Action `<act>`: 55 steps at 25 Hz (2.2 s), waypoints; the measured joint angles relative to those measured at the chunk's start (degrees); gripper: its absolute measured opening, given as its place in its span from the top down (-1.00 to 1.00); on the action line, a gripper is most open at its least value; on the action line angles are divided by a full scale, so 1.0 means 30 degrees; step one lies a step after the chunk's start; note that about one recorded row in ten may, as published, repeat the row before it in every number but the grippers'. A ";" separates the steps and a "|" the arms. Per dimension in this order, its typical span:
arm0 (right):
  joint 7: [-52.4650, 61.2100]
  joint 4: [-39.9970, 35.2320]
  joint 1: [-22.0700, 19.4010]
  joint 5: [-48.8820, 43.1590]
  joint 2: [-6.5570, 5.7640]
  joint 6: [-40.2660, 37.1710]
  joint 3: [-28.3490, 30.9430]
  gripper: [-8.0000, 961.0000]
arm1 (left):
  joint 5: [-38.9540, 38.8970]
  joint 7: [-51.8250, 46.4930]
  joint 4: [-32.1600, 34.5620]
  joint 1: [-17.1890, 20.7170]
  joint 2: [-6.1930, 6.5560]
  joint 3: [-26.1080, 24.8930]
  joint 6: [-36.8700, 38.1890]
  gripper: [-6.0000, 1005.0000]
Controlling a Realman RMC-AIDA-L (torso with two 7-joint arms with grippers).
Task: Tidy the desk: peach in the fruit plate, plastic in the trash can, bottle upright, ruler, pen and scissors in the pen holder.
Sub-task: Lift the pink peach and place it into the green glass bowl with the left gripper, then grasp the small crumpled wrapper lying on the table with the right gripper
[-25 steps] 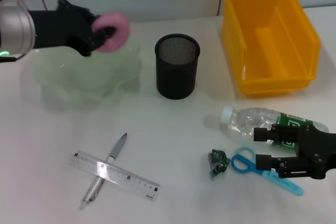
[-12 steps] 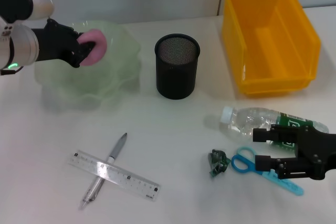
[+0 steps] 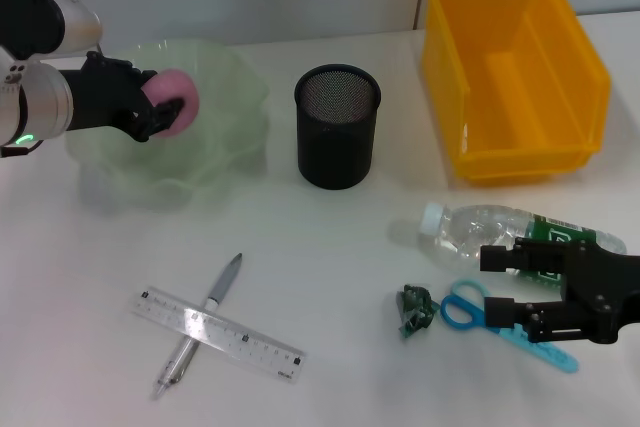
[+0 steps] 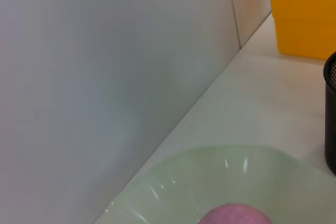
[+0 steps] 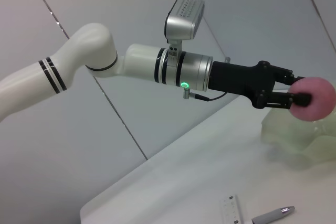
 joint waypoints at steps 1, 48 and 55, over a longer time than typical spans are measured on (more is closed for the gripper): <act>0.0000 0.0000 0.0000 0.0000 0.0000 0.0000 0.0000 -0.71 | 0.0001 -0.0001 -0.0026 0.0006 0.0000 0.0002 -0.0003 0.34; -0.0028 -0.0147 -0.0140 0.0072 -0.0389 -0.0352 0.0257 -0.71 | -0.6018 0.3445 -0.2610 0.1635 0.0068 -0.7710 1.9255 -0.55; -0.0069 -0.0147 -0.0129 0.0088 -0.0386 -0.0305 0.0267 -0.71 | -0.6069 0.3689 -0.3107 0.1660 0.0102 -0.7658 1.9045 -0.55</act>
